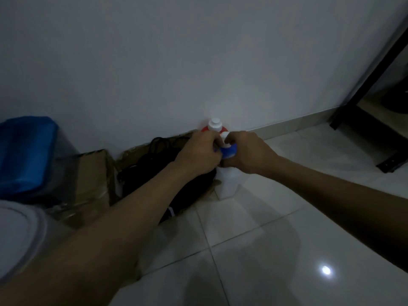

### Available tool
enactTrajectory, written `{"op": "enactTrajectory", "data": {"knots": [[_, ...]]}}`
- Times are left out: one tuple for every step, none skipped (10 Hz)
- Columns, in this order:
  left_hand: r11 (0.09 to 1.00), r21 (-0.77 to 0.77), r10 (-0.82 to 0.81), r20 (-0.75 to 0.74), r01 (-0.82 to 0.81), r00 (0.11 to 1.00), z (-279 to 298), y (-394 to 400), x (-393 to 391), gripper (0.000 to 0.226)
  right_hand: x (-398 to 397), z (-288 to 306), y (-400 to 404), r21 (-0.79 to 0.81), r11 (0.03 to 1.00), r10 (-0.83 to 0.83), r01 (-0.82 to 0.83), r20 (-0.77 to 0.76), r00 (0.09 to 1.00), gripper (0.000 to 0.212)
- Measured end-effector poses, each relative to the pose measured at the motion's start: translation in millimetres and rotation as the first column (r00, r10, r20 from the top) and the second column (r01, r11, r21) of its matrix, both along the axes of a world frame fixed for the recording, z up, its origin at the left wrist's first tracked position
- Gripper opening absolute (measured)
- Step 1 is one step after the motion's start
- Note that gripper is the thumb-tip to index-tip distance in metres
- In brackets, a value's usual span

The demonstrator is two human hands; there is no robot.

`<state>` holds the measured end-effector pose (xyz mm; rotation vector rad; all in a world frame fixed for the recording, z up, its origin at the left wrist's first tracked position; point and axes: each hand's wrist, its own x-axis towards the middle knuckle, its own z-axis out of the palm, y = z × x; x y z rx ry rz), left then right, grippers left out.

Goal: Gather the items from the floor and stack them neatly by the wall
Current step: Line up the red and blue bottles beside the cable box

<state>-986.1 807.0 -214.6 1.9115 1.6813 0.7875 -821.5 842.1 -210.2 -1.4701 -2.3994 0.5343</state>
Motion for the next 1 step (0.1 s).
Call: {"op": "enactTrajectory", "data": {"knots": [[0.998,-0.045,0.054,-0.003,-0.054,0.999,55.8,-26.1,-9.5,0.016,-15.4,52.6,-16.5,-0.032,0.999,0.028,-0.028,-0.009,1.0,0.046]]}}
